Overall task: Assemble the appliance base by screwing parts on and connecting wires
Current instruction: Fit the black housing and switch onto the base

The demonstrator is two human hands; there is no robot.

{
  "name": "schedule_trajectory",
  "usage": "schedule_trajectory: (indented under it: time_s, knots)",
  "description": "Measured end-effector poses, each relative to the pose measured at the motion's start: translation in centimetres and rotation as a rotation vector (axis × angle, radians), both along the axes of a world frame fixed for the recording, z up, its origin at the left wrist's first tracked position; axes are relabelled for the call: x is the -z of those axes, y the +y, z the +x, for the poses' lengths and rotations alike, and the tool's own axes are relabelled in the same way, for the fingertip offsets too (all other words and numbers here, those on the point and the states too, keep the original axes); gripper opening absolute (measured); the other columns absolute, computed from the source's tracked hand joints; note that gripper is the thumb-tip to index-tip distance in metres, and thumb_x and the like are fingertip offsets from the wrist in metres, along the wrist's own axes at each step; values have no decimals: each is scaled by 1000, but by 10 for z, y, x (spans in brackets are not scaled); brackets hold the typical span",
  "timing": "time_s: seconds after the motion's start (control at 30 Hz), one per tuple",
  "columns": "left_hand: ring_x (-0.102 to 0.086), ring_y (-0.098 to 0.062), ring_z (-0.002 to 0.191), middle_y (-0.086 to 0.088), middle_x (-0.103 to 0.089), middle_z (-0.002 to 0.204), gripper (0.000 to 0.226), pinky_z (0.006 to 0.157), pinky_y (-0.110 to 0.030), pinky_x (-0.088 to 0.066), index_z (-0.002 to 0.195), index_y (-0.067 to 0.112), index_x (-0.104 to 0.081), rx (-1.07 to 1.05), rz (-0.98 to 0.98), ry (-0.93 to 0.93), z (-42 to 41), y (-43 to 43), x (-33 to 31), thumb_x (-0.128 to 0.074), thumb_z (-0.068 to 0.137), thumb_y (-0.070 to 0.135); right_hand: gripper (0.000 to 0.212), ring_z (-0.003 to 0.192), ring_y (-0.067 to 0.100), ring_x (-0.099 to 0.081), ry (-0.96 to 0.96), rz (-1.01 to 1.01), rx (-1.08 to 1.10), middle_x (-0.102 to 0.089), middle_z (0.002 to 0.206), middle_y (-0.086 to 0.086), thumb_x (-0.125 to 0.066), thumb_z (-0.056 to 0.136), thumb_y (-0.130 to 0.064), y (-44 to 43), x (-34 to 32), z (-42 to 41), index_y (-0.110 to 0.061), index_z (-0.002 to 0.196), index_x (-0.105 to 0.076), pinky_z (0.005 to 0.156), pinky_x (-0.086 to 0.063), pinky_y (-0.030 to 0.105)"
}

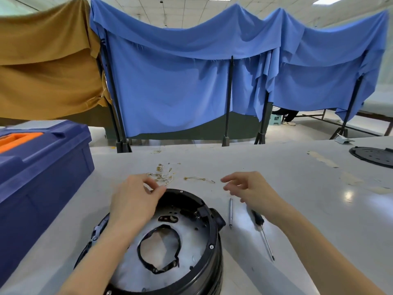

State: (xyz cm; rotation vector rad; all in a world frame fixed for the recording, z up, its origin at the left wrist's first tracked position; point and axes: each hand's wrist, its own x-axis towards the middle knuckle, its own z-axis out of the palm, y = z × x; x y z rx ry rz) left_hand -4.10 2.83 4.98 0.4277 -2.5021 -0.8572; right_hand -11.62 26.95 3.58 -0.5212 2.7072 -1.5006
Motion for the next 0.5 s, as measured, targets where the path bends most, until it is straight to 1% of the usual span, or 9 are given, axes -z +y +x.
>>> schedule_trajectory:
  time_s: [0.03,0.07,0.1,0.13,0.17,0.23,0.3,0.4,0.5]
  knots:
    - [-64,-24,86,3,-67,81,12,79,-36,-48,82,27,-69,-20,-99,-20,1,-11,-1,-70,86,38,18,85,18,-65,42,82,48,-72,97,3,-59,96,-13,6,2,-4,-18,105,-73,68,-47,19]
    - [-62,-27,100,-1,-67,97,15,89,-39,-46,96,26,-70,-27,-187,-87,2,-22,0,-66,89,38,16,82,15,-63,55,163,68,-72,96,3,-61,95,-14,10,5,-8,-17,103,-74,68,-46,18]
    - [-59,-27,111,-5,-66,112,24,97,-41,-43,110,24,-69,-7,-235,-164,2,-32,2,-61,92,38,14,81,14,-61,50,235,65,-72,95,3,-63,94,-18,11,9,-10,-16,101,-75,70,-46,19]
    - [-56,-26,119,-6,-64,123,30,102,-40,-41,120,22,-67,39,-210,-219,3,-39,6,-58,95,37,13,83,15,-61,37,306,54,-71,93,1,-65,92,-23,10,15,-12,-17,99,-75,75,-47,24]
    - [-54,-25,123,-4,-63,129,33,104,-38,-40,125,21,-65,91,-158,-250,4,-44,8,-57,96,35,15,85,16,-61,31,382,49,-69,88,-3,-67,91,-31,6,22,-13,-20,99,-74,78,-46,28]
    - [-54,-22,126,2,-63,131,33,105,-36,-41,130,24,-63,162,-105,-263,6,-46,12,-54,99,32,22,92,17,-59,80,521,75,-63,79,-11,-68,87,-42,-2,36,-14,-25,101,-70,81,-36,30]
    - [-55,-21,124,6,-64,129,31,102,-36,-43,129,29,-63,162,-125,-253,4,-48,16,-51,100,31,21,98,20,-56,165,584,116,-61,76,-12,-64,85,-41,-6,47,-17,-27,101,-68,81,-27,31]
    - [-58,-20,119,9,-67,124,29,95,-34,-46,125,34,-65,155,-157,-253,-1,-46,18,-51,100,32,16,96,22,-54,183,597,144,-66,80,-8,-59,85,-33,-8,56,-21,-28,98,-67,78,-23,31]
    - [-58,-21,119,8,-67,124,28,96,-36,-47,125,34,-66,165,-158,-243,-7,-40,21,-51,100,32,13,90,21,-51,200,623,161,-66,78,-7,-57,87,-31,-6,59,-26,-29,95,-66,75,-21,31]
